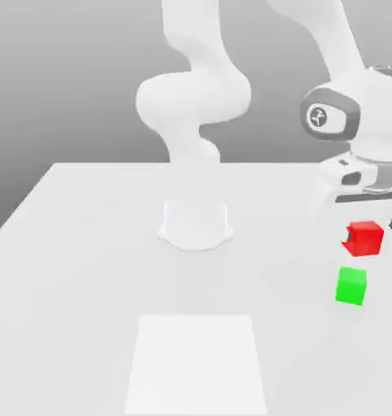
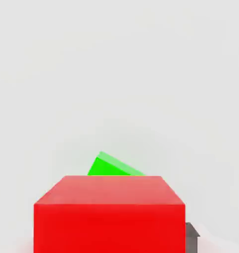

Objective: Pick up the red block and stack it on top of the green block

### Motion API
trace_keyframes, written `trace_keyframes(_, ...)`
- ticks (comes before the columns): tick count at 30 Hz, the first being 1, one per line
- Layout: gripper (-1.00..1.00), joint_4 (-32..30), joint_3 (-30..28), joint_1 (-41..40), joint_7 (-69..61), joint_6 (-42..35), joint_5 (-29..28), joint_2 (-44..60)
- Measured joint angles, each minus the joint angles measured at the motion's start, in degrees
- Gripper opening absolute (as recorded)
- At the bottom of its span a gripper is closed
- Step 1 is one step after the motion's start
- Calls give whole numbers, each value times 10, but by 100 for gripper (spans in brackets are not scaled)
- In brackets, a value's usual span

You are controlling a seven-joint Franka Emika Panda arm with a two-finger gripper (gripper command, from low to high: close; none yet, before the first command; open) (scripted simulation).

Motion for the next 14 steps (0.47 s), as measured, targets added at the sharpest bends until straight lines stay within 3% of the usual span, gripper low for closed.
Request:
trace_keyframes(7, -100, 7, -8, -18, 83, 47, -114, 70)
trace_keyframes(13, -100, 5, -16, -15, 103, 102, -142, 115)
trace_keyframes(14, 100, 4, -15, -15, 102, 109, -141, 119)
